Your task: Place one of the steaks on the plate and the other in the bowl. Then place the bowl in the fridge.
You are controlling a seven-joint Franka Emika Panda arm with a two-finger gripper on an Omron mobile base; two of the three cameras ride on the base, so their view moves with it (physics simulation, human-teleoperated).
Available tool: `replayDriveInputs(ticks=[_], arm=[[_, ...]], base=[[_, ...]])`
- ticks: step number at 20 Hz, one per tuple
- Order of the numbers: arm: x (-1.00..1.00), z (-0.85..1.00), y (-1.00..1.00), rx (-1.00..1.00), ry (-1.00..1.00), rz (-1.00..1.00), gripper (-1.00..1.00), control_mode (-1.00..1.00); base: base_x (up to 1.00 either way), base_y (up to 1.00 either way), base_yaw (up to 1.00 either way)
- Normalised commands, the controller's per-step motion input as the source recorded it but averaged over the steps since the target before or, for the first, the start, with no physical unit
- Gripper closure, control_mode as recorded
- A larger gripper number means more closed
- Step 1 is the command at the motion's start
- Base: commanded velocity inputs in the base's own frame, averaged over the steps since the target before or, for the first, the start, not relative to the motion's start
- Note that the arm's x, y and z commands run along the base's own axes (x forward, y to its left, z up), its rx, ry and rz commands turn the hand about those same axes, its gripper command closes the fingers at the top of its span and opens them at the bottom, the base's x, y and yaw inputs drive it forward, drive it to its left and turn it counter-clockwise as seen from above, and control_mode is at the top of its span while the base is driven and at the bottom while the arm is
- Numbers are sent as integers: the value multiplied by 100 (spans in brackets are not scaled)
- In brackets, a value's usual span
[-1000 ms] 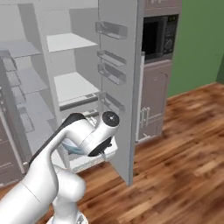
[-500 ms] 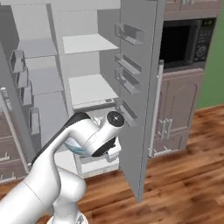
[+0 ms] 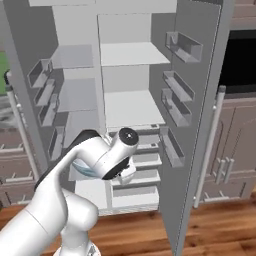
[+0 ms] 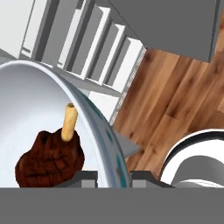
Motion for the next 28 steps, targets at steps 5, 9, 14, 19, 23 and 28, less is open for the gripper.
replayDriveInputs(ticks=[5,9,14,19,23,28], arm=[[0,0,0,0,0,0,100,100],[0,0,0,0,0,0,100,100],[0,0,0,0,0,0,100,100],[0,0,0,0,0,0,100,100],[0,0,0,0,0,0,100,100],[0,0,0,0,0,0,100,100]], base=[[43,-46,-3],[40,-6,-8],[79,-5,0],[64,-25,0],[33,-6,0],[50,0,0]])
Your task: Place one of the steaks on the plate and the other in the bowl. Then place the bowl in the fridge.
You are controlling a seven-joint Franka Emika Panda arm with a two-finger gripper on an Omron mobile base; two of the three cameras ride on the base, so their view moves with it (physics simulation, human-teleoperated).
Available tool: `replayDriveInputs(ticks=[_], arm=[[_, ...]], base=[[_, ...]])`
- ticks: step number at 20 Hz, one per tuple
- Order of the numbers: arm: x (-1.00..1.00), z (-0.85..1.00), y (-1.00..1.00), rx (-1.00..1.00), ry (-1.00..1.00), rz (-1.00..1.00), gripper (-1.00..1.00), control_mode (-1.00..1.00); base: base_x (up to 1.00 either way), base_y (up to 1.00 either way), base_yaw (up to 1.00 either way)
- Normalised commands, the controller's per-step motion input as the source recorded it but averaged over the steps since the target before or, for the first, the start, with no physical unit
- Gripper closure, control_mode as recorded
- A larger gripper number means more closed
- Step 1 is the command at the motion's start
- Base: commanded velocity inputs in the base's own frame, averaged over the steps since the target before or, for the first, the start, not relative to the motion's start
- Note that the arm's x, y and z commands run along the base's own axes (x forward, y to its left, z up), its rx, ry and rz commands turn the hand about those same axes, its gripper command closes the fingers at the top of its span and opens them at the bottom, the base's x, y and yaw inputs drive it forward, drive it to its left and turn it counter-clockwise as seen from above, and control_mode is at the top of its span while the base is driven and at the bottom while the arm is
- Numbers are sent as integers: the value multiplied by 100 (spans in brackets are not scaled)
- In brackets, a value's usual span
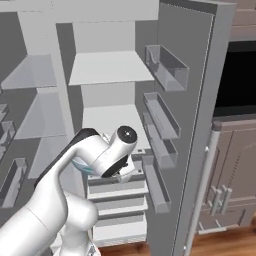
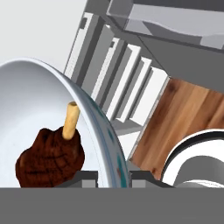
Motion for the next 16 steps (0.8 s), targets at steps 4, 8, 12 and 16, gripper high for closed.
replayDriveInputs(ticks=[4,8,12,16], arm=[[0,0,0,0,0,0,100,100],[0,0,0,0,0,0,100,100],[0,0,0,0,0,0,100,100],[0,0,0,0,0,0,100,100]], base=[[35,-2,0],[48,-4,0],[55,-6,0],[48,-22,0]])
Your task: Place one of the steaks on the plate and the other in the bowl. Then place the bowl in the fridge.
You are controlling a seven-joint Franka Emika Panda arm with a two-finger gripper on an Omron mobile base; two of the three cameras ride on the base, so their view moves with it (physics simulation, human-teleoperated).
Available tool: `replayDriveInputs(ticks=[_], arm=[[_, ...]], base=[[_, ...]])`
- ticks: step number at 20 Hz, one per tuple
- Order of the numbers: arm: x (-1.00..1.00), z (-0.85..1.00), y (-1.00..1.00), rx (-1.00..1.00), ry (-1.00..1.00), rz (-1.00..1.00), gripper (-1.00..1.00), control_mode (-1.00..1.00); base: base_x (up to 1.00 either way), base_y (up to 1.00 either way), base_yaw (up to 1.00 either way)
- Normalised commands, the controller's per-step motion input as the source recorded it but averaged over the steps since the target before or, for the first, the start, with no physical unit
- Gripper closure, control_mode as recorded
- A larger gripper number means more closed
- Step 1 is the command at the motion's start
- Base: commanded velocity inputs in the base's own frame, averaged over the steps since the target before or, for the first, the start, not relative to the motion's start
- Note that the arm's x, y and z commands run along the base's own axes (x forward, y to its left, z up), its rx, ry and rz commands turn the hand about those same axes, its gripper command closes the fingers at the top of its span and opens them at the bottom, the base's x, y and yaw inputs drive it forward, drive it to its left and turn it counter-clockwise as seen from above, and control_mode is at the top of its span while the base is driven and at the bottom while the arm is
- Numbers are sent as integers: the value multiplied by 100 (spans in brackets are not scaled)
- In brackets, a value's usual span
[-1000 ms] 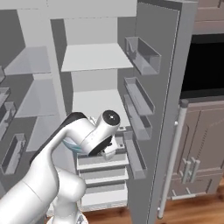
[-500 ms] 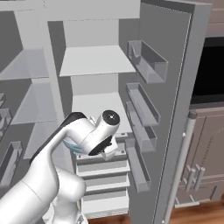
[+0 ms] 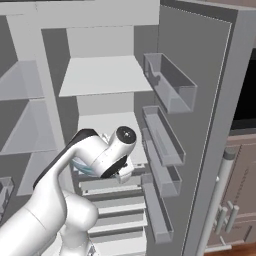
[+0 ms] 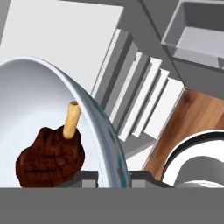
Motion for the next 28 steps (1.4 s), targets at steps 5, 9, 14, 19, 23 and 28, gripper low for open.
replayDriveInputs(ticks=[5,9,14,19,23,28], arm=[[0,0,0,0,0,0,100,100],[0,0,0,0,0,0,100,100],[0,-6,2,0,-1,-3,100,-100],[1,-26,7,1,-14,-30,100,-100],[0,-6,15,0,-7,-35,100,-100],[11,0,12,0,0,-19,100,-100]], base=[[7,-3,0],[0,0,0],[0,0,0],[0,0,0],[0,0,0],[0,0,0]])
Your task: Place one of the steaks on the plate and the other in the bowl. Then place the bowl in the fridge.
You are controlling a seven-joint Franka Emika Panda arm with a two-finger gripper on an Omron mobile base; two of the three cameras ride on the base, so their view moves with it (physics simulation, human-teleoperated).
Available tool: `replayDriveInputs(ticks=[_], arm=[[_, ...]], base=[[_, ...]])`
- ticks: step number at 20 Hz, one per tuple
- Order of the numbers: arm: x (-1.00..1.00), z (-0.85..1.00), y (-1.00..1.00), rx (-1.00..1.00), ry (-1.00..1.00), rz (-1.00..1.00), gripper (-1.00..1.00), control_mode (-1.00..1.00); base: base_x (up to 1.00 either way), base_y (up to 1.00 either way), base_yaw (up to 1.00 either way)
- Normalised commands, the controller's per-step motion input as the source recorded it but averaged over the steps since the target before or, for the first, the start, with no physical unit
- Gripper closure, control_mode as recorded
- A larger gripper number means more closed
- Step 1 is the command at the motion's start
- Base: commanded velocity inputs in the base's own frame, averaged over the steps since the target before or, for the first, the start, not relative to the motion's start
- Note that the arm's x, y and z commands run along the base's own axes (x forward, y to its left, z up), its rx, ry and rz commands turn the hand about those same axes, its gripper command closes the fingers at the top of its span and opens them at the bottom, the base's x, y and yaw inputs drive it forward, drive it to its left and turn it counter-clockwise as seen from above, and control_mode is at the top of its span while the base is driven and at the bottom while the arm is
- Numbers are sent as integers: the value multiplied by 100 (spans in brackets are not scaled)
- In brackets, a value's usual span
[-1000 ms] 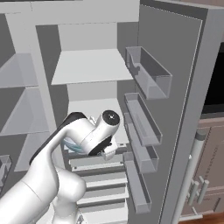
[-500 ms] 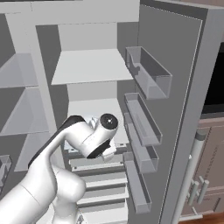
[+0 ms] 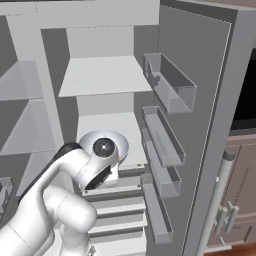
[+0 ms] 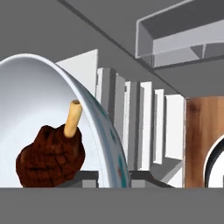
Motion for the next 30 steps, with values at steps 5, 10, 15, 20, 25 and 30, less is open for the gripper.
replayDriveInputs(ticks=[5,10,15,20,25,30], arm=[[26,-2,0,-4,0,0,100,-100],[40,0,0,-5,7,1,100,-100],[64,-7,0,-5,11,1,100,-100],[90,-28,2,0,3,2,100,-100],[86,-31,0,0,0,2,100,-100],[48,-31,0,0,0,0,100,-100]], base=[[0,0,0],[0,0,0],[0,0,0],[0,0,0],[0,0,0],[0,0,0]])
